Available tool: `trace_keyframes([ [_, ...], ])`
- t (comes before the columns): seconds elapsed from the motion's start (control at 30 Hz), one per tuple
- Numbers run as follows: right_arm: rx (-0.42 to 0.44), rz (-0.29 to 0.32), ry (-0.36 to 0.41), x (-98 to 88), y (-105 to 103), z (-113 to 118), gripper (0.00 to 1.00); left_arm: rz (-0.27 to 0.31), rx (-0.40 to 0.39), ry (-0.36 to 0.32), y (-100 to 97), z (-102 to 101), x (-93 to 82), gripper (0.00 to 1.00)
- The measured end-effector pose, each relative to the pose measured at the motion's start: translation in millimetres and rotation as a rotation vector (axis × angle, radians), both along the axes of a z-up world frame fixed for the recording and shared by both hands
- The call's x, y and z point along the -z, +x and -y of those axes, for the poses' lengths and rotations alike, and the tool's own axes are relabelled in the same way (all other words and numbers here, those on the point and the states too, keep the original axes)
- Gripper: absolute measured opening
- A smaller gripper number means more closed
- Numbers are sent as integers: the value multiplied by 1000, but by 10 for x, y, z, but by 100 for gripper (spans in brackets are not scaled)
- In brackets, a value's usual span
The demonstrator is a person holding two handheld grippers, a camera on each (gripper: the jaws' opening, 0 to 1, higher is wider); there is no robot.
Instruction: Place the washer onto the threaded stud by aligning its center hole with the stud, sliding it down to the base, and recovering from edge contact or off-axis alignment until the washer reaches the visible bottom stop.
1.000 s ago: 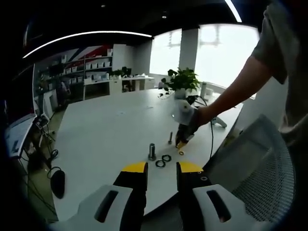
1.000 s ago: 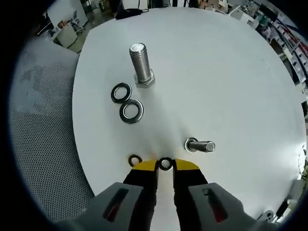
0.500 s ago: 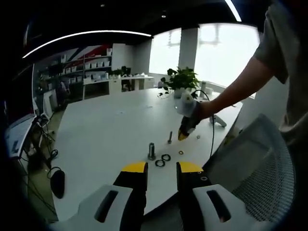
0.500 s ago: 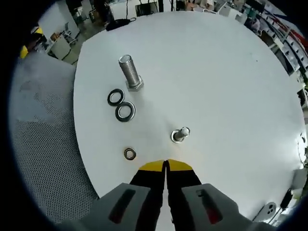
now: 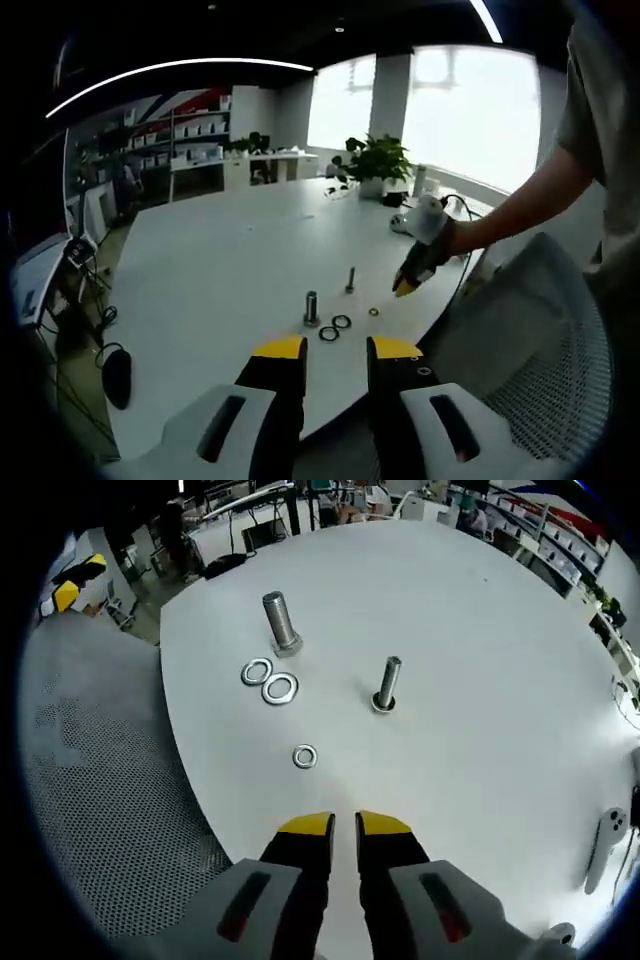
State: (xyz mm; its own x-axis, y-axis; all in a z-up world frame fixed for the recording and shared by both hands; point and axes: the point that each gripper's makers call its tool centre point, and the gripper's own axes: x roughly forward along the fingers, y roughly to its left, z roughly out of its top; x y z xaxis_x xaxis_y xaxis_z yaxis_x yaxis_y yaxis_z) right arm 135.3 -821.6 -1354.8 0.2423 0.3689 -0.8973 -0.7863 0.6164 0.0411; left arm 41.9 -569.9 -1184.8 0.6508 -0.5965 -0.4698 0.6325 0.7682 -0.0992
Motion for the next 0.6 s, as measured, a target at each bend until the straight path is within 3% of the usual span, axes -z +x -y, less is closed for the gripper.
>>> trace_keyframes([
  [0.27,20,15,26,-50,46,-1,15,-33,9,17,-20,-1,53,22],
  [0.6,-38,21,0,-40,184,-115,17,-23,-5,12,2,-27,32,22],
])
